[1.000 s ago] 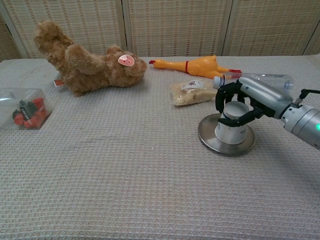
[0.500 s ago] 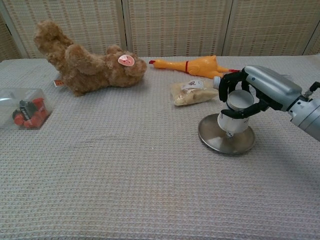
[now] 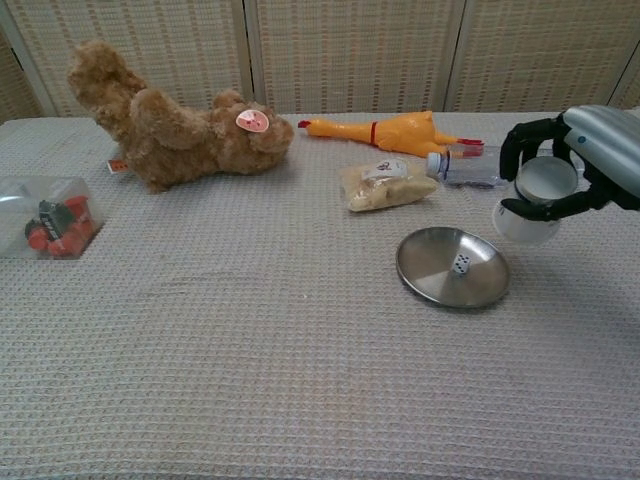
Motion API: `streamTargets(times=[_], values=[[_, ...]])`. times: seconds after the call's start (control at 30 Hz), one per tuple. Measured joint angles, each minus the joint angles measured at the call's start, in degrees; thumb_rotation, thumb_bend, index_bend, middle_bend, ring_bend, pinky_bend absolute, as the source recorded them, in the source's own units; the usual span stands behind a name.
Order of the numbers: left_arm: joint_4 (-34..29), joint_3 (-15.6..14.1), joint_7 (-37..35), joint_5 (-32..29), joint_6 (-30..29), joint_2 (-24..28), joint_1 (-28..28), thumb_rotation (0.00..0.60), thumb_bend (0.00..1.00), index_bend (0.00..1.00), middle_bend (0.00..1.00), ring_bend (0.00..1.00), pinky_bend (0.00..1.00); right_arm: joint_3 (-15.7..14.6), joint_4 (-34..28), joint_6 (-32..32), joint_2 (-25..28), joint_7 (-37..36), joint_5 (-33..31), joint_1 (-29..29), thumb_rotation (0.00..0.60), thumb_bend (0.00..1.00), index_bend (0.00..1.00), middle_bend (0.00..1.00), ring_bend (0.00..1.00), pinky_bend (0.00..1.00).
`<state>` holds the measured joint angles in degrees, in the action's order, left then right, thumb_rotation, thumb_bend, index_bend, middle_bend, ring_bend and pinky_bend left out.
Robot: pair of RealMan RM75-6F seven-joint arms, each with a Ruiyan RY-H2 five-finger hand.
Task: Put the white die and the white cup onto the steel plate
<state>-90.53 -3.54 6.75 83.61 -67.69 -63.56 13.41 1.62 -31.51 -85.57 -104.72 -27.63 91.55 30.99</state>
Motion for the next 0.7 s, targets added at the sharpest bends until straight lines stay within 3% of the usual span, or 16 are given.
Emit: streamTargets(times=[0.13,0.33,0.47,0.53,0.7], values=[[0.01,-0.05,0.25,-0.03,0.15,-0.07,0.04,0.600,0.36,0.24,0.33,0.30,0.45,0.44,-0.45,3.29,1.51,-1.93,-1.89,-1.35,0.600,0.16,0.53,0.53,0.54,0.68],[0.06,-0.01,0.58,-0.35,0.47,-0.19,0.15,0.600,0.36,0.24,0.33,0.30,0.45,0.60,4.43,5.85,0.44,-8.05,-2.80,-2.17,0.600,0.16,0.49,0.52,0.49,0.66],[-0.02,-0.03,0.51,-0.31,0.40,-0.10,0.13,0.600,0.36,0.24,0.33,0.30,0.45,-0.03,8.14,6.30,-0.80,-12.16,-2.23,-2.49,0.600,0.16,0.39,0.42,0.35,0.52],[0.02,0.00,0.42,-0.35,0.43,-0.10,0.15,0.600,0.36,0.24,0.33,0.30,0.45,-0.53,9.12,6.47,-1.07,-13.25,-1.79,-2.72,0.600,0.16,0.30,0.33,0.23,0.40],[0.03,-0.01,0.28,-0.35,0.31,-0.05,0.08,0.600,0.36,0.24,0.33,0.30,0.45,-1.56,9.18,7.08,-0.28,-12.46,-0.97,-3.36,0.600,0.14,0.13,0.15,0.04,0.18]])
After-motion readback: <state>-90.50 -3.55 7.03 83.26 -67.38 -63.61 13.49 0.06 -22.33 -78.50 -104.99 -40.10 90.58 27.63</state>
